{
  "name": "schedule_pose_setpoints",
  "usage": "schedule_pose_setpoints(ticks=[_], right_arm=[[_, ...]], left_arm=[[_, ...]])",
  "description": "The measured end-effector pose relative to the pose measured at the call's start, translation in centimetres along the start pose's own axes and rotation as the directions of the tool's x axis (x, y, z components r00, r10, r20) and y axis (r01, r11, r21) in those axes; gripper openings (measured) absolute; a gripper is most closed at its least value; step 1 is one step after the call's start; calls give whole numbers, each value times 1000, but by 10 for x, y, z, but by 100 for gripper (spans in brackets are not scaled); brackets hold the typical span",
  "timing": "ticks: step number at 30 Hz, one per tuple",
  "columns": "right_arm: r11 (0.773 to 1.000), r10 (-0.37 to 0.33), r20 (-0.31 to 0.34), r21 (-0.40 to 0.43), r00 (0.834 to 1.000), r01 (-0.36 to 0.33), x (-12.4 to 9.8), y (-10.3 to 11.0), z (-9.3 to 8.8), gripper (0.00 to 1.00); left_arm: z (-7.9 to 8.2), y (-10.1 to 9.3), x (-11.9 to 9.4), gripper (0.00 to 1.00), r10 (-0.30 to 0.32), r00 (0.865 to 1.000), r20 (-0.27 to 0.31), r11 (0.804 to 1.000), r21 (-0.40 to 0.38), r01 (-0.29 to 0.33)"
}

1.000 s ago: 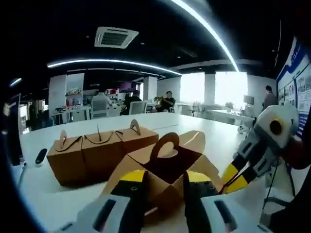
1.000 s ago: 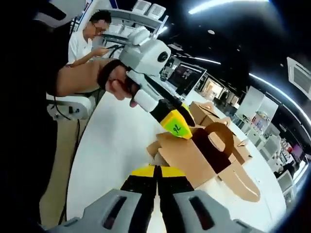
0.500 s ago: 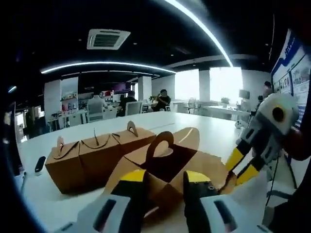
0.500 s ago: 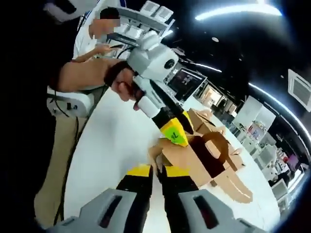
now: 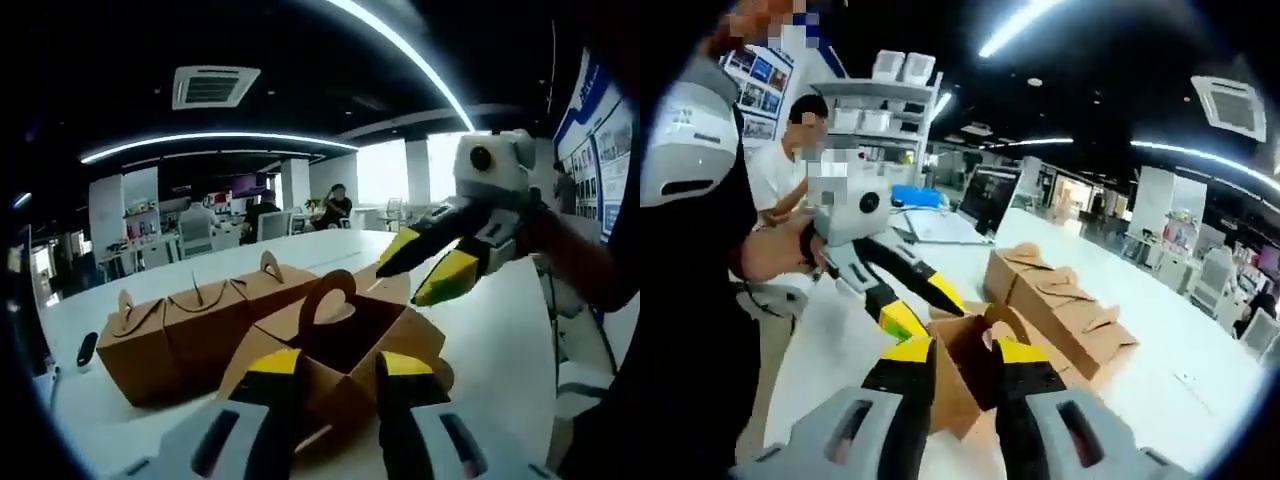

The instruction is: Pick up one paper box from the group, open the paper box, and remove the item inside

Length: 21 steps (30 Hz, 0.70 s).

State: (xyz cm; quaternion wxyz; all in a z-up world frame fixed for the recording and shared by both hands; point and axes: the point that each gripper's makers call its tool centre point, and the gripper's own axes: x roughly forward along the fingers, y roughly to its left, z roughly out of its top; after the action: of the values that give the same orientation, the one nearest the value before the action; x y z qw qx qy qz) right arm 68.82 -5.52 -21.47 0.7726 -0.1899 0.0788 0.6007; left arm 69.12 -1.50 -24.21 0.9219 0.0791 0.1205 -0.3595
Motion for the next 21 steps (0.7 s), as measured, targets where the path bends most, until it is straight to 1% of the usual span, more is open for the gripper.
schedule_pose_setpoints(ticks=[1, 2, 5, 8, 9, 12, 14, 17, 18, 21], right_arm=[[1000, 12, -3, 5, 1000, -12, 3, 2, -1, 23], [999, 31, -26, 8, 999, -31, 9, 4, -7, 23], [998, 50, -101, -21, 994, -52, 16, 6, -19, 21], [996, 72, -147, -31, 986, -78, 22, 9, -27, 20], [997, 72, -148, -31, 986, -77, 23, 8, -26, 19], [995, 86, -166, -36, 982, -93, 23, 9, -27, 17], [992, 105, -181, -47, 978, -115, 23, 13, -29, 13], [990, 120, -193, -52, 974, -132, 26, 16, -30, 7], [991, 126, -193, -29, 973, -134, 26, 17, -30, 6], [993, 119, -189, 2, 975, -121, 26, 13, -30, 5]], left_arm=[[0, 0, 0, 30, 2, 1000, -1, 1000, 1, -2], [0, 0, 0, 30, 3, 1000, -3, 1000, 2, -3], [-1, -1, -1, 31, 3, 1000, -14, 1000, 17, -2], [-1, 0, 0, 31, 2, 1000, -17, 1000, 20, -1], [-1, 0, 0, 31, 5, 1000, -18, 999, 32, -4], [-1, 0, 1, 31, 7, 1000, -18, 999, 33, -7], [-1, 1, 0, 31, 7, 1000, -20, 999, 35, -6], [-2, 3, 0, 31, 3, 1000, -14, 1000, 12, -3], [-4, 3, 0, 31, 5, 1000, -23, 1000, 12, -5], [-18, 2, 2, 32, 3, 996, -84, 999, 32, 0]])
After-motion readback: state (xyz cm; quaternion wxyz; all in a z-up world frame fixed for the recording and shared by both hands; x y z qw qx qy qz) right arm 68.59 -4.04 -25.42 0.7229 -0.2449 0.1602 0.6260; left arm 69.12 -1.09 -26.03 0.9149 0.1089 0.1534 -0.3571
